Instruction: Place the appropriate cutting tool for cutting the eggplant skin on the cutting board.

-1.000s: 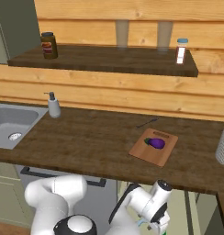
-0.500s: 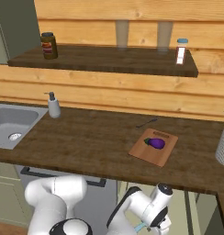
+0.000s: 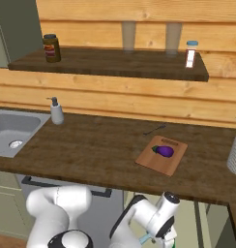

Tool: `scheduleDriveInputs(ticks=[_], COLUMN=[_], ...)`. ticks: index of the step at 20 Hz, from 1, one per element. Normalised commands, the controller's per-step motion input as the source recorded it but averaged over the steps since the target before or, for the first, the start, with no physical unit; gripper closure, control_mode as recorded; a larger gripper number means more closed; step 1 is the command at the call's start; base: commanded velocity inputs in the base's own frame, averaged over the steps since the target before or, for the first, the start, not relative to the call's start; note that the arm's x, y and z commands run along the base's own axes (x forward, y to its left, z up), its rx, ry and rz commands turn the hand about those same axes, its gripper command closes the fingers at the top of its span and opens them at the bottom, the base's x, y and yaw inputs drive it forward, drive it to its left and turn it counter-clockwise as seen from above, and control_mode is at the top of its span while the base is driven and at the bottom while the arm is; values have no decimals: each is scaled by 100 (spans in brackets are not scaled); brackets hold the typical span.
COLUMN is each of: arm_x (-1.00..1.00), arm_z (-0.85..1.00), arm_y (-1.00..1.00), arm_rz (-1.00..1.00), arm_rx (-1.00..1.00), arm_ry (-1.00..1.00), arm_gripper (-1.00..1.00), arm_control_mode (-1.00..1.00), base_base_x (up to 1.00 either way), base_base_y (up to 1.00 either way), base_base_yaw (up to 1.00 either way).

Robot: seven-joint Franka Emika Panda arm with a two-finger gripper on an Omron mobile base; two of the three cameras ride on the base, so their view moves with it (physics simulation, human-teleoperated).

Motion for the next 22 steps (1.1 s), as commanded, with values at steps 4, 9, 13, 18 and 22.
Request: scheduleDriveInputs(ticks=[4,9,13,18,22], arm_x=[-48,-75,-62,7,49], arm_z=[73,87,96,100,100], arm_y=[3,0,0,1,0], arm_rz=[-5,-5,-6,-14,-14], arm_rx=[0,0,0,0,0], arm_ry=[0,0,-8,-1,0], arm_gripper=[100,100,100,100,100], arm_control_mode=[-100,-100,-100,-100,-100], base_base_x=[0,0,0,0,0], base_base_y=[0,0,0,0,0], base_base_yaw=[0,0,0,0,0])
